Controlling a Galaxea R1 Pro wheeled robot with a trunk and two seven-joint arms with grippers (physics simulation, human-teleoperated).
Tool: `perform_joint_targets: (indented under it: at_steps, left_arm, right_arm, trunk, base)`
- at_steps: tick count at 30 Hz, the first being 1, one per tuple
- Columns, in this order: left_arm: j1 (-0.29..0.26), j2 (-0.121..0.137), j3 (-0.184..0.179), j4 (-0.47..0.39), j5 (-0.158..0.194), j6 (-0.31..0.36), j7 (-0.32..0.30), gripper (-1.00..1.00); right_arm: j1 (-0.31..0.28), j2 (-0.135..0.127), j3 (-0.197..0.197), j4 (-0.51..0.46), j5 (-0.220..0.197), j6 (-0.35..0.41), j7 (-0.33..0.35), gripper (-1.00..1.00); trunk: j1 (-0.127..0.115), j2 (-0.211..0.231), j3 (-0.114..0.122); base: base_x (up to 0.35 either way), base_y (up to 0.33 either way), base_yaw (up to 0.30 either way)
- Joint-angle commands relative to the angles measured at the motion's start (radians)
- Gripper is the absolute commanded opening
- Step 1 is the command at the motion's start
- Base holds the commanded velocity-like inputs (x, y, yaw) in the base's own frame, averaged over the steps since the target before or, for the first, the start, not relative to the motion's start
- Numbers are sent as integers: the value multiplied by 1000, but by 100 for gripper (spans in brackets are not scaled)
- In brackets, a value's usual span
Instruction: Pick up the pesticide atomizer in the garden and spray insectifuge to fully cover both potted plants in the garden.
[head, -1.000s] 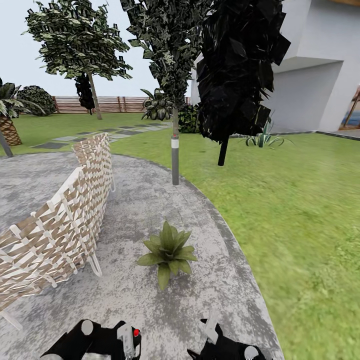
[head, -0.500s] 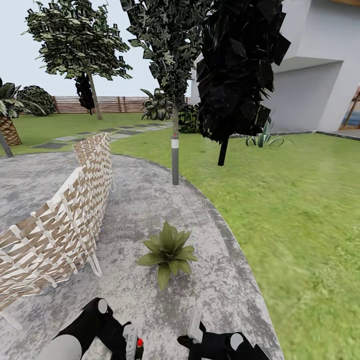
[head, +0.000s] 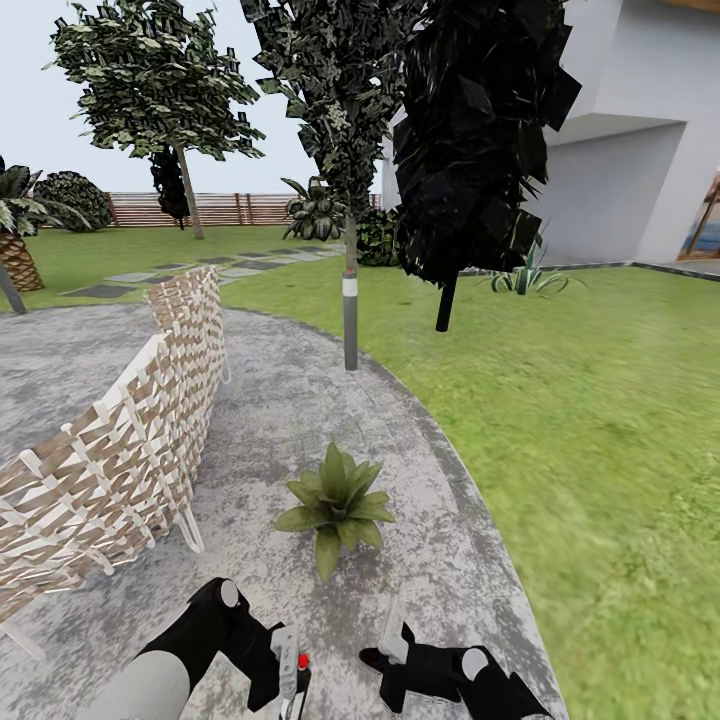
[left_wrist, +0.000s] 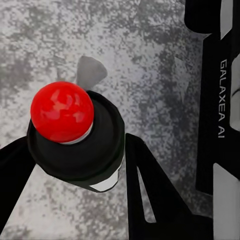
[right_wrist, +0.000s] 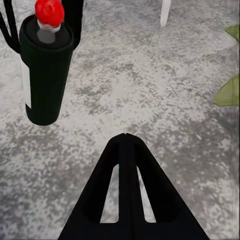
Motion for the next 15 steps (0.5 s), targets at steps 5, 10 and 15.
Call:
perform_joint_targets:
  at_steps: [5, 10, 15]
  left_arm:
    - [1, -2, 9, -1, -10, -10, 7, -100]
    - [8, -33, 11, 7, -9, -9, 96, -100]
    - [9, -65, -16, 13, -13, -5, 143, -100]
  right_arm:
    - [-13, 1, -7, 1, 6, -6, 8, -100]
    - [-14, 1, -7, 5, 6, -9, 62, -100]
    - [-14, 1, -7, 6, 6, -9, 70, -100]
  trunk:
    - [0, 0, -1]
    - [0, 0, -1]
    - [0, 0, -1]
  base:
    - [0, 0, 0]
    - [0, 0, 0]
    - [0, 0, 0]
